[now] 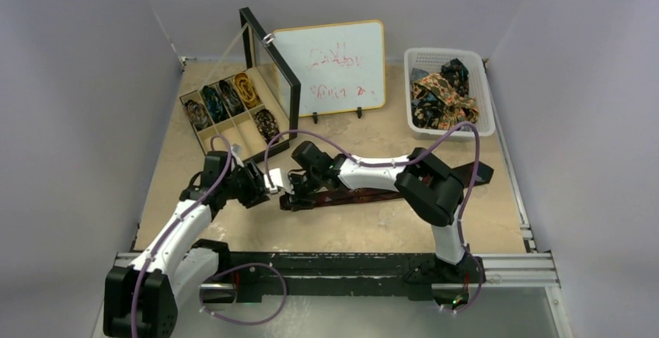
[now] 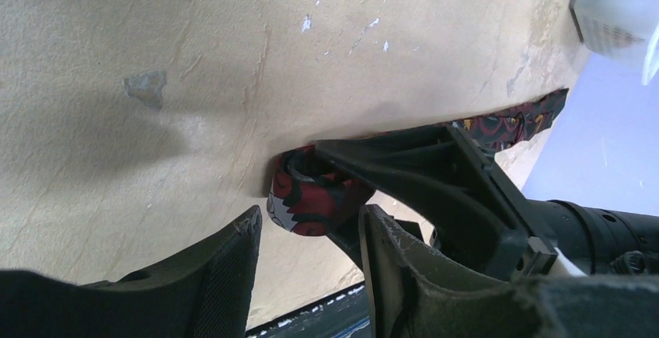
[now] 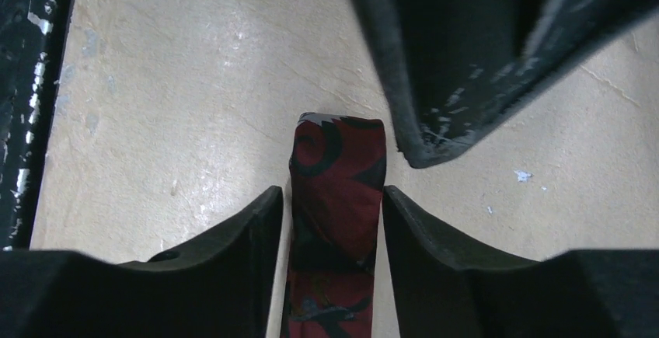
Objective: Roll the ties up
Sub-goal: Roll the tie at the center of the board.
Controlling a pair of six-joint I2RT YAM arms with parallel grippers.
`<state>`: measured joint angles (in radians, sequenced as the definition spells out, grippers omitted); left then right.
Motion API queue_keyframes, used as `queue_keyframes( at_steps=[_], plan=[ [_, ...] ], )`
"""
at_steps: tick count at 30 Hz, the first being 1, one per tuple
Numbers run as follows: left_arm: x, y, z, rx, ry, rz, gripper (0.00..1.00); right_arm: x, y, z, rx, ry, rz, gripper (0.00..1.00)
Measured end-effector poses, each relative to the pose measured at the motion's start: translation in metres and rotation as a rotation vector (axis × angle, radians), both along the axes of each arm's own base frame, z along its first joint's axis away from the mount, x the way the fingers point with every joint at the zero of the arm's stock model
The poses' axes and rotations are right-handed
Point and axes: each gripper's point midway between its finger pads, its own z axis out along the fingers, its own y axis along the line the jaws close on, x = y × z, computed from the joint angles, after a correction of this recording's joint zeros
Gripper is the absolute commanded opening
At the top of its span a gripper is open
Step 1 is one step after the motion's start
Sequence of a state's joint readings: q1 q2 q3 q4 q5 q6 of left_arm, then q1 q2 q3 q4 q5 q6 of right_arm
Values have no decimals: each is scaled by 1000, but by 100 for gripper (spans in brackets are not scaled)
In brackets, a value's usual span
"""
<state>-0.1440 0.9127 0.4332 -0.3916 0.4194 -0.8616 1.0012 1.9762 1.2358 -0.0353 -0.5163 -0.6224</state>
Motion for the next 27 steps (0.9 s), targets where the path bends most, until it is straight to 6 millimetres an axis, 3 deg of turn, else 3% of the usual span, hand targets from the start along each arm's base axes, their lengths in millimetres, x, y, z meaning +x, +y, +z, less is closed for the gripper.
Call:
queue_keyframes(
  at_steps=[4,8,9,13,16,20,21,23,27],
  plan=[
    [-2,1,-2,3,10,5,47,0,0,3,-5,14,-15,72],
    [-3,1,-2,4,12,4,47,-2,-9,17,12,10,-64,76],
    [-3,1,-3,6,15,2,46,-1,-13,27,33,-5,-98,77],
    [-4,2,-5,12,23,-3,46,6,-35,70,160,-52,-272,98],
    [-4,1,-5,12,17,-7,46,19,-67,103,300,-39,-508,99],
    [0,-1,-3,1,-5,-19,46,29,-103,138,553,181,-818,99],
    [0,-2,-3,-6,-11,-24,46,29,-108,139,599,264,-875,99],
    [0,-5,-5,-19,-16,-34,46,23,-107,133,632,437,-947,80],
    [-7,-9,-14,-49,-7,-59,46,16,-92,104,578,713,-1039,72]
  ],
)
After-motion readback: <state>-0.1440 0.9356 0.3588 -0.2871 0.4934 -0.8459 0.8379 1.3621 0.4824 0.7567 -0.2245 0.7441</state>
